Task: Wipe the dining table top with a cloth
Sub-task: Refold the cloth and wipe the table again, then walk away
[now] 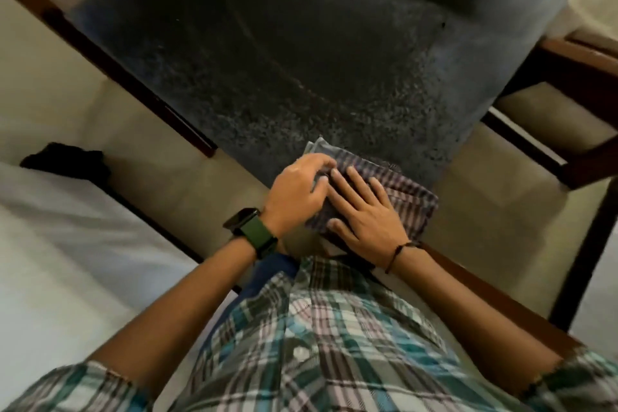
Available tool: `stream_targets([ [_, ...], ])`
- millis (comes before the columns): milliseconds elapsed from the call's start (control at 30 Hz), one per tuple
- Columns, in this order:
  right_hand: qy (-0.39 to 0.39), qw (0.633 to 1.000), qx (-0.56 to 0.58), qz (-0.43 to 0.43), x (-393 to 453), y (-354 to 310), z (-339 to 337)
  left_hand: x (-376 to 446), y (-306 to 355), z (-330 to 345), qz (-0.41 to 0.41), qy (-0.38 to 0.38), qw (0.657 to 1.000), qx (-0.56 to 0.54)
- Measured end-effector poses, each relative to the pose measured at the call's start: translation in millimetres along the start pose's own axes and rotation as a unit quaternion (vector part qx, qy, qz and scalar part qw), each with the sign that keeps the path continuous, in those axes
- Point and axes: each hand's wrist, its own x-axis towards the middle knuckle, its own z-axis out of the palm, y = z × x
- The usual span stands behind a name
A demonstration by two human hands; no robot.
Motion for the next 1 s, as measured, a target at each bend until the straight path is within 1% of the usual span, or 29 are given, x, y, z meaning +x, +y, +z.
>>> stream_targets([
  [67, -0.006, 0.999, -0.015, -0.036, -24, 7, 6, 5, -1, 3, 0.033, -0.055, 0.997, 0.030],
  [100, -0.006, 0.998, -0.027, -0.050, -34, 7, 11, 6, -3, 4, 0.038, -0.067, 0.997, 0.032],
  [133, -0.002, 0.998, -0.037, -0.055, -39, 5, 14, 7, -4, 4, 0.038, -0.063, 0.997, 0.025],
  [200, 0.002, 0.997, -0.049, -0.060, -33, 1, 17, 11, -6, -3, 0.017, -0.021, 1.000, 0.001],
  [267, 0.012, 0.997, -0.050, -0.065, -11, -4, 11, 16, -8, -15, -0.019, 0.029, 0.999, -0.016],
  [333, 0.021, 0.997, -0.042, -0.057, 18, -7, 5, 22, -13, -26, -0.044, 0.058, 0.997, -0.015],
  [433, 0.007, 0.999, -0.025, -0.033, 60, -6, -7, 30, -16, -38, -0.064, 0.061, 0.996, -0.009],
  [567, -0.008, 0.999, -0.040, -0.009, 119, 10, -26, 37, -18, -45, -0.060, 0.095, 0.993, -0.022],
  [633, -0.017, 0.999, -0.042, 0.008, 148, 21, -38, 38, -18, -45, -0.060, 0.087, 0.994, -0.040],
  [700, -0.029, 0.999, -0.038, 0.016, 159, 24, -43, 42, -18, -47, -0.042, 0.066, 0.996, -0.048],
  [767, -0.017, 0.999, -0.019, 0.029, 139, 17, -39, 46, -19, -50, -0.014, 0.028, 0.998, -0.050],
  [833, -0.001, 0.999, -0.012, 0.050, 88, -5, -22, 53, -21, -57, 0.017, -0.022, 0.998, -0.059],
  [867, 0.003, 0.998, -0.019, 0.056, 58, -21, -11, 56, -23, -63, 0.031, -0.035, 0.997, -0.065],
  [933, 0.000, 0.997, -0.022, 0.079, 6, -53, 11, 63, -32, -74, 0.045, -0.044, 0.995, -0.075],
  [1000, 0.000, 0.994, -0.017, 0.111, -14, -70, 22, 69, -43, -86, 0.049, -0.044, 0.994, -0.083],
])
